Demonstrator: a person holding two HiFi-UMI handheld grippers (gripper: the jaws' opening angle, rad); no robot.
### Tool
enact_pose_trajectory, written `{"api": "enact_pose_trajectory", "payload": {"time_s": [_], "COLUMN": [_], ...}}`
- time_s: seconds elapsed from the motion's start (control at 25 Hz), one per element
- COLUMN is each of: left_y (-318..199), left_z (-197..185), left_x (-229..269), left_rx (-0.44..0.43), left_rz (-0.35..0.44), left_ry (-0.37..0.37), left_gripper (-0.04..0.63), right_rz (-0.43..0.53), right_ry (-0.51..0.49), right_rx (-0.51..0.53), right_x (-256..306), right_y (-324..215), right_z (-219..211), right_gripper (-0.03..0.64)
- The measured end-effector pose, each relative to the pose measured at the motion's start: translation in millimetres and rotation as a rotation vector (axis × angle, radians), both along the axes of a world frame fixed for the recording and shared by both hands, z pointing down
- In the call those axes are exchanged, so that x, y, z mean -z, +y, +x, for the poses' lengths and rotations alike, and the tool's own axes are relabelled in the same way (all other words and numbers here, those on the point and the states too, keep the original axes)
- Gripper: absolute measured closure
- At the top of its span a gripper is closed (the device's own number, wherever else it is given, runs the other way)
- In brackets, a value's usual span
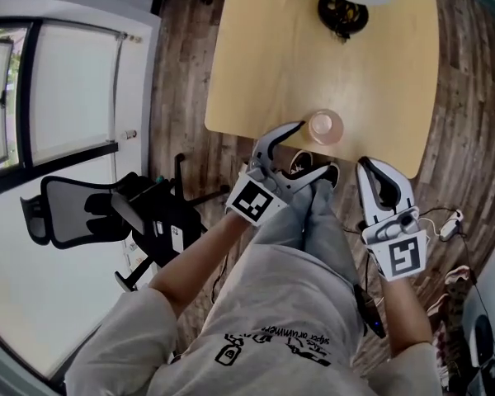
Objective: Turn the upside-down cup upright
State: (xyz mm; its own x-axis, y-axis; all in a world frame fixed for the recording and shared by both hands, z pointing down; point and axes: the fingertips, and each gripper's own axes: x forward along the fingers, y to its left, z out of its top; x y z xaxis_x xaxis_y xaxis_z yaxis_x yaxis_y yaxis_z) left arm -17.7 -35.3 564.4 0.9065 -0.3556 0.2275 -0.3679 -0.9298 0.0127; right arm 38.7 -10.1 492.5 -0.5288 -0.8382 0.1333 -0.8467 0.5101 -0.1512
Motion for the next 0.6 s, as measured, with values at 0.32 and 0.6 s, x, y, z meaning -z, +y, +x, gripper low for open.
{"api": "enact_pose_trajectory", "payload": {"time_s": [0.32,0.6], "left_y": [-11,-22], "left_z": [9,21], "left_x": [-61,-80], "left_rx": [0.02,0.017], "left_rz": [-0.005,0.017], "left_ry": [-0.058,-0.038], "left_gripper": [0.221,0.212], "right_rz": [-0.02,-0.059], "right_ry": [-0.012,-0.029], "right_rx": [0.008,0.005], "right_x": [-31,-55], "right_y": [8,13], "right_z": [4,3], "right_gripper": [0.592,0.592]}}
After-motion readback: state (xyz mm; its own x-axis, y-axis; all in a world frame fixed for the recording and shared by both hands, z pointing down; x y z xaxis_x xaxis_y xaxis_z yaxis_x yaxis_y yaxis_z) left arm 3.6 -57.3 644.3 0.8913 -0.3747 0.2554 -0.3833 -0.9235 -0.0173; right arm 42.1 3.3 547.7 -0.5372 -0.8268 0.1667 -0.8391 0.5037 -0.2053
